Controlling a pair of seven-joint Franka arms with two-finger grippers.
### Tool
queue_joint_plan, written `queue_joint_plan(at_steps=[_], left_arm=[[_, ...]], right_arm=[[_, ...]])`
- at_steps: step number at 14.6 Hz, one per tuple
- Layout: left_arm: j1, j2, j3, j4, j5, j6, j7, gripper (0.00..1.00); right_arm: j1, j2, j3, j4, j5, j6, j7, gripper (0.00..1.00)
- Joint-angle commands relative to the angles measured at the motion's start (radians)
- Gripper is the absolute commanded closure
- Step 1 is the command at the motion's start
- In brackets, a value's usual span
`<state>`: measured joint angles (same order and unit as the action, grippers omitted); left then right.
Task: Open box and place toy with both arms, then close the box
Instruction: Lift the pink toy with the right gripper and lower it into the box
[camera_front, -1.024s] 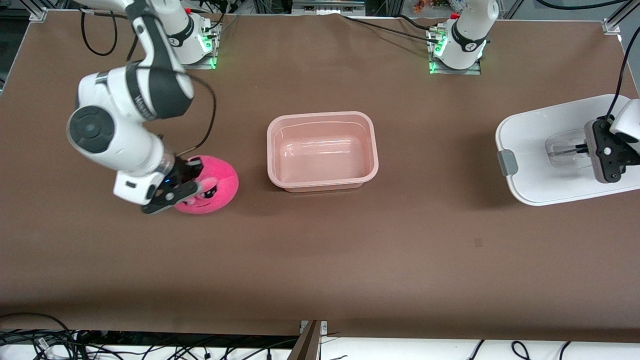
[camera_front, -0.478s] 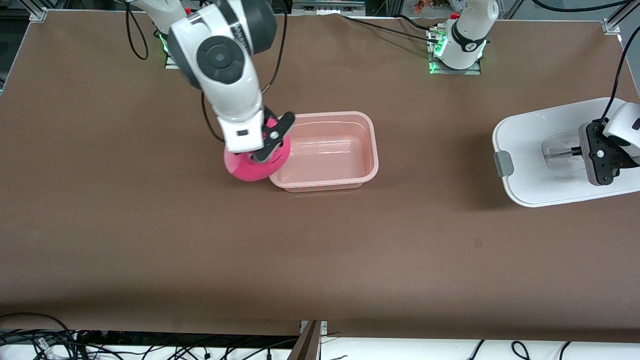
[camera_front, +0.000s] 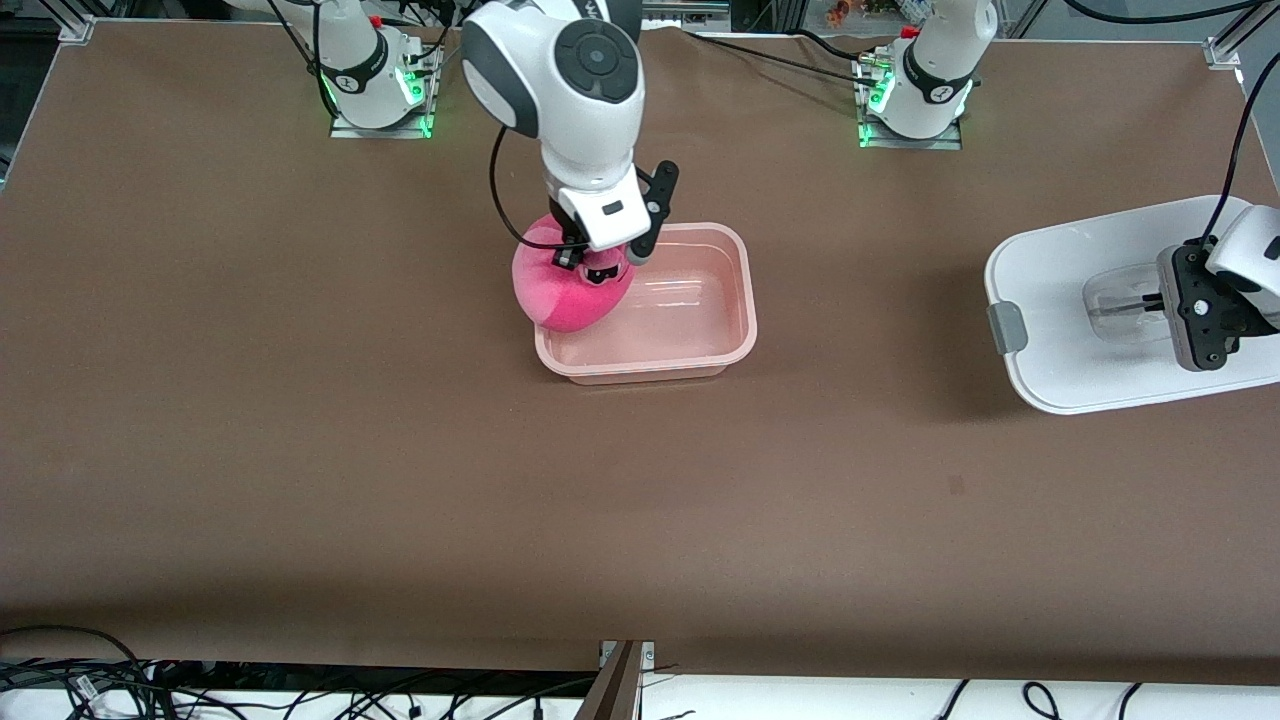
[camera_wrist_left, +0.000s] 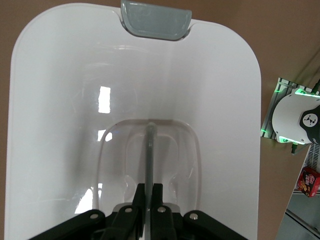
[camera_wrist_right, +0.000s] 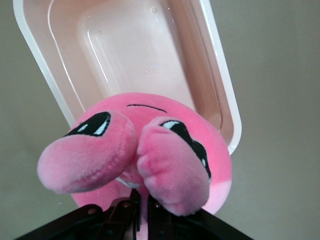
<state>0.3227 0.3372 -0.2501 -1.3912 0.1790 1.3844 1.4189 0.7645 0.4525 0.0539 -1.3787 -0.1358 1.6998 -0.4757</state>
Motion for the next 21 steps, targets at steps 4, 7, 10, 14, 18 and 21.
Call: queue_joint_plan(at_steps=[4, 7, 10, 14, 18, 21], left_arm=[[-0.004, -0.004, -0.001, 0.009, 0.028, 0.001, 0.028, 1.0], [-0.004, -0.004, -0.003, 0.009, 0.028, 0.001, 0.028, 1.0], [-0.004, -0.006, -0.003, 0.009, 0.028, 0.001, 0.028, 1.0], [-0.004, -0.006, -0.003, 0.009, 0.028, 0.001, 0.029, 1.0], [-0.008, -0.004, -0.003, 0.009, 0.028, 0.001, 0.029, 1.0], [-0.01, -0.004, -0.003, 0.008, 0.028, 0.001, 0.029, 1.0]], right_arm=[[0.01, 0.093, -0.006, 0.073, -0.044, 0.066, -0.044, 1.0], [0.024, 0.138, -0.006, 0.078, -0.051, 0.089, -0.032, 1.0], [0.024, 0.199, -0.006, 0.073, -0.059, 0.109, 0.003, 0.95], [0.024, 0.236, -0.008, 0.052, -0.076, 0.185, 0.023, 0.0], [0.055, 0.271, -0.005, 0.055, -0.071, 0.286, 0.21, 0.0], [0.059, 0.27, -0.003, 0.056, -0.065, 0.353, 0.288, 0.0]])
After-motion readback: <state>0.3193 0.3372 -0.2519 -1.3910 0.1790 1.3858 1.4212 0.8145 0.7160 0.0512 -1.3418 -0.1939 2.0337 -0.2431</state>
